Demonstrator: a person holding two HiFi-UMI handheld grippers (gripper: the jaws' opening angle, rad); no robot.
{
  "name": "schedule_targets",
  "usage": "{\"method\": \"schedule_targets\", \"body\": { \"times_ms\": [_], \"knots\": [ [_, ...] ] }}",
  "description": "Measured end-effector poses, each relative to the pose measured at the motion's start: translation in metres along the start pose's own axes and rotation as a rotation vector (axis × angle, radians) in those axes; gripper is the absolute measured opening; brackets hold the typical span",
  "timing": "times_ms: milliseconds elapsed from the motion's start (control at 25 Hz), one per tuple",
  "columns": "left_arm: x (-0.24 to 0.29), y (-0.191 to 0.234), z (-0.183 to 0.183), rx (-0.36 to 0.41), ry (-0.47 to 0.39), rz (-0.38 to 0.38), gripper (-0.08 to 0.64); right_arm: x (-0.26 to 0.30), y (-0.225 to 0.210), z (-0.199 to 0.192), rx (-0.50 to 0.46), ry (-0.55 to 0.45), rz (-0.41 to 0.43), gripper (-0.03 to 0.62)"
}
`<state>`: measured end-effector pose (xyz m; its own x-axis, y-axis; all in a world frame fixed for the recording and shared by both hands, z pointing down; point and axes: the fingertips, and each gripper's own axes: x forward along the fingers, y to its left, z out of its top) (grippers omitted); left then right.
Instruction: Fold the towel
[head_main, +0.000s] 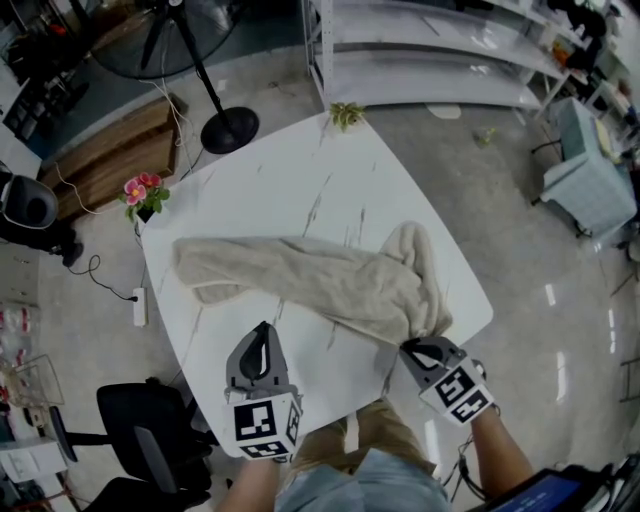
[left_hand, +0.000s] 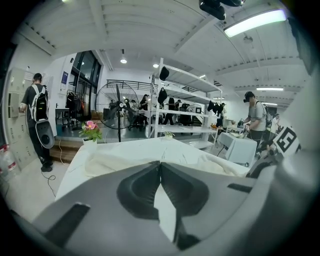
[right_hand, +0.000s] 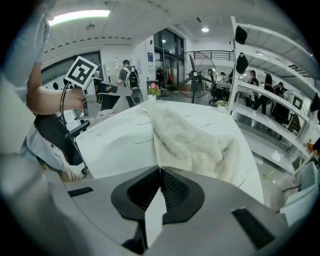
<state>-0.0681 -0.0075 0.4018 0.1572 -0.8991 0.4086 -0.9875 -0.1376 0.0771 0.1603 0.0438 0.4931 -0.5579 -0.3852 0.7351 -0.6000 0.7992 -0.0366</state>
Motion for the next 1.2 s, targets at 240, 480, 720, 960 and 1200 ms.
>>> {"method": "schedule_targets", "body": {
  "times_ms": [240,480,720,960,1200],
  "knots": [
    [-0.001,0.001,0.006,-0.003,-0.015,-0.004,0.009,-0.006,-0.007,0.020,0.015,-0.063,-0.023,0.020],
    [0.003,0.001,0.023,0.006,-0.042,-0.010,0.008,-0.012,-0.028,0.061,0.014,-0.128,-0.045,0.020],
    [0.021,0.012,0.034,0.004,-0.037,0.049,0.009,-0.012,-0.075,0.129,0.011,-0.228,-0.020,0.020],
    [0.039,0.029,0.030,-0.021,0.003,0.131,0.009,0.001,-0.161,0.192,-0.009,-0.292,-0.061,0.019],
    [0.061,0.048,0.019,-0.047,0.044,0.193,0.009,0.035,-0.278,0.231,-0.022,-0.315,-0.207,0.020]
  ]
}}
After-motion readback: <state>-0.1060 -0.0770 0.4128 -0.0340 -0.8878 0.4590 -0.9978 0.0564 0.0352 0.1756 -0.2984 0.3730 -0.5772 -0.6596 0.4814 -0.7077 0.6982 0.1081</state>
